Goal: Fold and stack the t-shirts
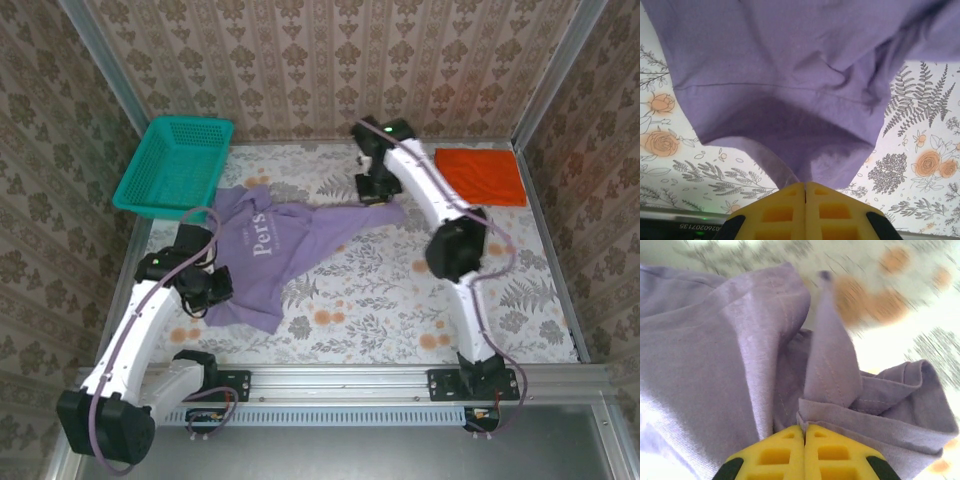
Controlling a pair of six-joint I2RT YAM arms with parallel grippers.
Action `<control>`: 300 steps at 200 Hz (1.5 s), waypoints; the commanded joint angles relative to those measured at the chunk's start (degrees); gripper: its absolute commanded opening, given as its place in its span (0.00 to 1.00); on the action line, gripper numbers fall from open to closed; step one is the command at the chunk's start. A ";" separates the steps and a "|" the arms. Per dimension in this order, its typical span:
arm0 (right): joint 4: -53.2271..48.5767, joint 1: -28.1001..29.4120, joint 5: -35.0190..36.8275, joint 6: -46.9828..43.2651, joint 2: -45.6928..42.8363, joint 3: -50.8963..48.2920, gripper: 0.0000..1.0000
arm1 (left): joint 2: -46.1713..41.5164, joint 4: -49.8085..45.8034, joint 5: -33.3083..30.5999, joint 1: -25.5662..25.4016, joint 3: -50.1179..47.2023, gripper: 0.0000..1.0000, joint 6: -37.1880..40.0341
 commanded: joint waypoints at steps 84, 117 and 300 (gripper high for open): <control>58.36 -3.74 -1.93 26.43 -61.92 -101.85 0.53 | 7.31 0.04 -5.98 -2.49 2.33 0.00 1.09; 52.28 -13.49 0.73 29.28 -73.65 -100.67 0.66 | 8.47 -1.31 -9.06 -2.86 3.87 0.00 -0.02; 53.95 -20.03 -19.55 16.56 -29.05 -76.65 0.26 | 7.64 -0.12 -5.24 -2.85 2.32 0.00 0.62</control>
